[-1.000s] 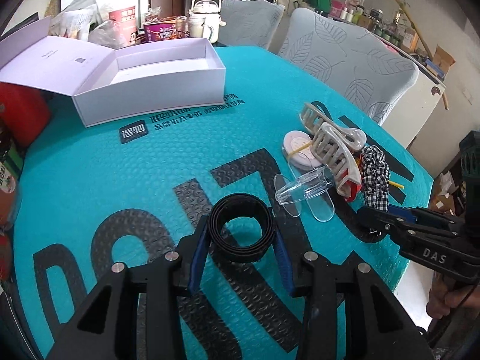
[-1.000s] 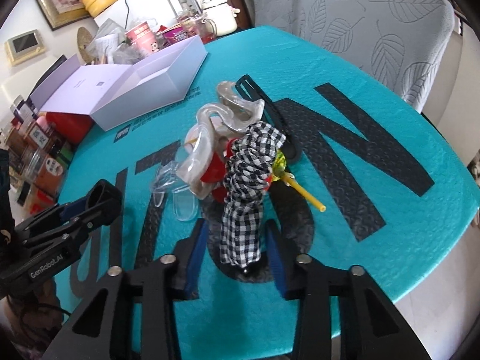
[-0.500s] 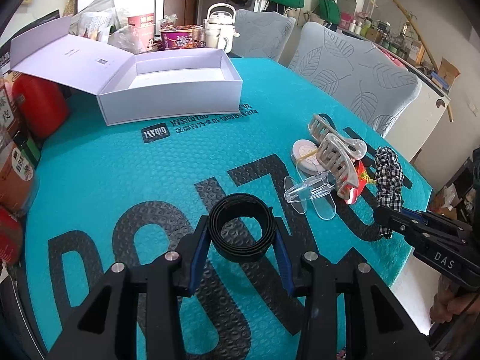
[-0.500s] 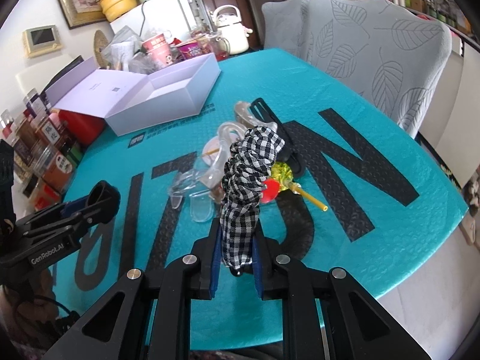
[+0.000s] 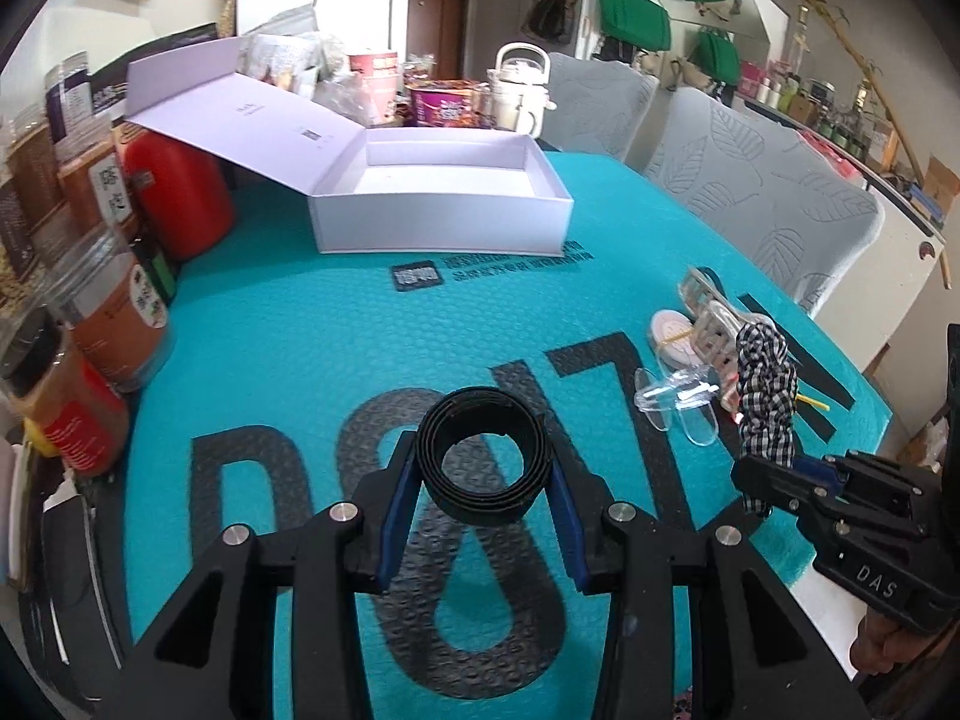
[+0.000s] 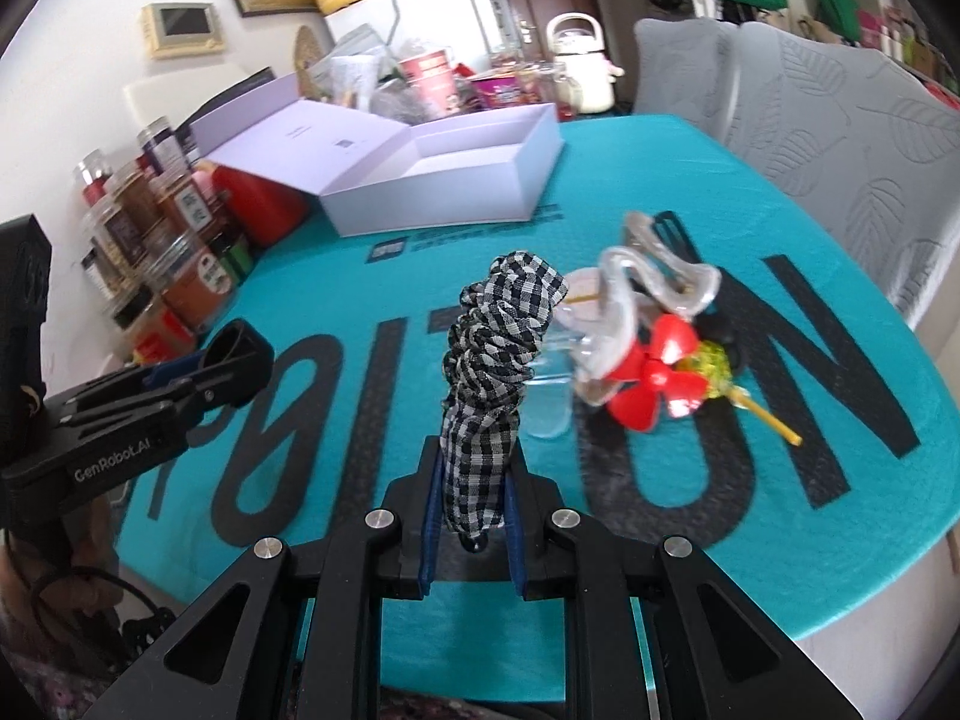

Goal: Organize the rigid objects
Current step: 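Carry the ring and scrunchie in both tools over the open white box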

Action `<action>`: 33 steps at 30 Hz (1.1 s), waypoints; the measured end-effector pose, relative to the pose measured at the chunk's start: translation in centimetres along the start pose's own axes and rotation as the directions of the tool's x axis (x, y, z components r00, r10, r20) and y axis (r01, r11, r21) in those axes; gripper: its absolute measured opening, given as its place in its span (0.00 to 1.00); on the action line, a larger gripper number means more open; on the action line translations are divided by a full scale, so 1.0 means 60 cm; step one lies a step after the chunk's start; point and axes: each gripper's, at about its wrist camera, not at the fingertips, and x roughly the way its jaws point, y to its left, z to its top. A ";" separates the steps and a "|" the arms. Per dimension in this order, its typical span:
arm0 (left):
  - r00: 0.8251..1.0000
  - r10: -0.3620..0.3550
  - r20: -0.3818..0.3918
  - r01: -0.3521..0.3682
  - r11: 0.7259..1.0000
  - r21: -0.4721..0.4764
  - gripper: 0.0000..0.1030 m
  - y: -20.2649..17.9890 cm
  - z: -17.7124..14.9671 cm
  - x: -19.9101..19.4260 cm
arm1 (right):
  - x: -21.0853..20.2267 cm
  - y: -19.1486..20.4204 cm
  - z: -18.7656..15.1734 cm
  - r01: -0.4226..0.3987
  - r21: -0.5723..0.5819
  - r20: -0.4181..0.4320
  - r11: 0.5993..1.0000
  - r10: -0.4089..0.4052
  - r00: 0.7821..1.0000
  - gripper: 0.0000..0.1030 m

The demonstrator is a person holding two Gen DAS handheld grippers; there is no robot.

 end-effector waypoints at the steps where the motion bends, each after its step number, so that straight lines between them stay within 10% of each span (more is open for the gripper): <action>1: 1.000 0.016 0.007 -0.016 1.000 -0.007 0.39 0.005 0.002 -0.003 | 0.004 0.005 0.002 -0.016 -0.013 -0.002 1.000 0.016 1.000 0.17; 33: 0.967 0.129 0.220 -0.129 0.992 -0.016 0.39 0.058 0.191 -0.022 | 0.039 0.066 0.193 -0.112 -0.218 0.052 0.969 0.127 0.991 0.17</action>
